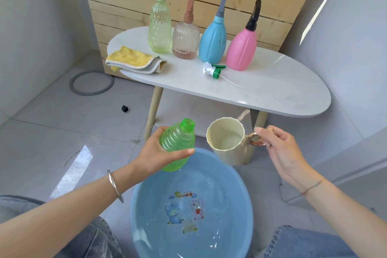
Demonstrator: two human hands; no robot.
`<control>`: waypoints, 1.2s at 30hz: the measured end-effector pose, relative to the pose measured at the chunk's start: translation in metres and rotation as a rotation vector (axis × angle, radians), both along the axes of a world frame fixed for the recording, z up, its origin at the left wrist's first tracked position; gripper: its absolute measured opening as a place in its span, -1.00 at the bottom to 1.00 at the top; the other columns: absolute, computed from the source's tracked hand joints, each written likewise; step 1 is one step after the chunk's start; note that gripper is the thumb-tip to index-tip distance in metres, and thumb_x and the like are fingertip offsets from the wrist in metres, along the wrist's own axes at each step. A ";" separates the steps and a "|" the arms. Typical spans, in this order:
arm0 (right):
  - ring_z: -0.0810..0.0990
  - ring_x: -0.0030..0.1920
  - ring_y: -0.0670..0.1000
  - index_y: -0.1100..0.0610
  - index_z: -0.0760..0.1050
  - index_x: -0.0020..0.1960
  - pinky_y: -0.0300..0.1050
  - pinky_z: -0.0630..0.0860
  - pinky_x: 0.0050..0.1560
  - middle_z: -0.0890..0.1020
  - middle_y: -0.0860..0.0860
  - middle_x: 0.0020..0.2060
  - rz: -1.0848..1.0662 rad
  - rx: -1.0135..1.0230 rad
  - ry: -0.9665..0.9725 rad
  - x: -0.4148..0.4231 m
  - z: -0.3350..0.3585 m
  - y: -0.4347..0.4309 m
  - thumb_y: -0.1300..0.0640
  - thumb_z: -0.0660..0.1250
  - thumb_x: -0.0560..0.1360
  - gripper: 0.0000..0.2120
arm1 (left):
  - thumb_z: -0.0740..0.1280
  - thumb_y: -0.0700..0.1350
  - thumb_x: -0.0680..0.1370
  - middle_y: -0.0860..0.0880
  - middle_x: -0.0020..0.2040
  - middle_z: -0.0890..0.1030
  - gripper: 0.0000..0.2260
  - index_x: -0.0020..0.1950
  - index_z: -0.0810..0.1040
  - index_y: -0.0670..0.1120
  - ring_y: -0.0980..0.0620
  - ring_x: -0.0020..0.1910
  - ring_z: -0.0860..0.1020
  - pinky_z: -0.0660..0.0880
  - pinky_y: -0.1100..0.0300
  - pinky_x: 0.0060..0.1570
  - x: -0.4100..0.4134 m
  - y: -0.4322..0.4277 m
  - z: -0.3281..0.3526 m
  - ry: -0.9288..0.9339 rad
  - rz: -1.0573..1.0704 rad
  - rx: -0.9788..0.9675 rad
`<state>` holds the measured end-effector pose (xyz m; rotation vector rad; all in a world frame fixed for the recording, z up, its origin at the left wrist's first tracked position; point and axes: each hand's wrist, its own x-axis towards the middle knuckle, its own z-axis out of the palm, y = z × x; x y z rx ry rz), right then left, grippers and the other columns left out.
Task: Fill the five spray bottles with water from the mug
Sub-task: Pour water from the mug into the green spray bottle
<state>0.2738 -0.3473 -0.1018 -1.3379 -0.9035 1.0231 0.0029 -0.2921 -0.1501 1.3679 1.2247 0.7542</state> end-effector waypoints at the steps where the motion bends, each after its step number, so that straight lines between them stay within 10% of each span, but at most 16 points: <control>1: 0.37 -0.37 -0.08 0.03 0.26 -0.48 -0.07 0.25 -0.04 0.26 -0.06 -0.50 0.014 0.024 0.012 -0.002 0.009 -0.002 -0.07 0.60 0.13 -0.51 | 0.61 -0.10 0.32 0.12 -0.03 0.61 -0.51 0.15 0.47 0.05 0.43 -0.21 0.57 0.45 0.53 -0.28 0.001 -0.001 -0.001 0.002 -0.011 0.006; 19: 0.49 -0.42 -0.19 0.15 0.28 -0.36 -0.29 0.36 -0.17 0.44 -0.12 -0.59 -0.008 0.157 -0.166 -0.006 0.049 -0.006 0.36 0.31 0.47 -0.68 | 0.67 0.13 0.16 0.09 0.00 0.63 -0.35 0.15 0.49 0.10 0.22 -0.02 0.59 0.47 0.43 -0.07 0.007 -0.015 -0.018 0.058 -0.184 0.082; 27: 0.40 -0.23 0.10 0.03 0.31 -0.53 -0.22 0.33 -0.23 0.32 -0.13 -0.58 0.010 0.106 -0.275 -0.010 0.044 -0.004 0.25 0.46 0.39 -0.55 | 0.57 0.27 0.08 0.10 0.03 0.64 -0.27 0.19 0.48 0.10 0.18 0.05 0.59 0.51 0.27 0.09 0.008 -0.015 -0.021 0.055 -0.202 0.095; 33: 0.45 -0.23 0.12 0.08 0.38 -0.52 -0.16 0.36 -0.19 0.50 0.28 -0.40 0.009 0.060 -0.340 -0.016 0.051 -0.007 0.00 0.52 0.20 -0.65 | 0.58 0.25 0.07 0.08 -0.01 0.63 -0.28 0.16 0.47 0.08 0.15 -0.03 0.61 0.54 0.20 0.07 0.007 -0.017 -0.028 0.056 -0.230 0.067; 36: 0.42 -0.23 0.13 0.21 0.32 -0.44 -0.08 0.33 -0.11 0.43 0.50 -0.35 0.015 0.055 -0.373 -0.017 0.052 -0.008 -0.23 0.59 0.05 -0.38 | 0.58 0.29 0.06 0.10 -0.01 0.62 -0.27 0.15 0.46 0.12 0.14 0.00 0.60 0.54 0.15 0.09 0.006 -0.017 -0.034 0.094 -0.231 0.058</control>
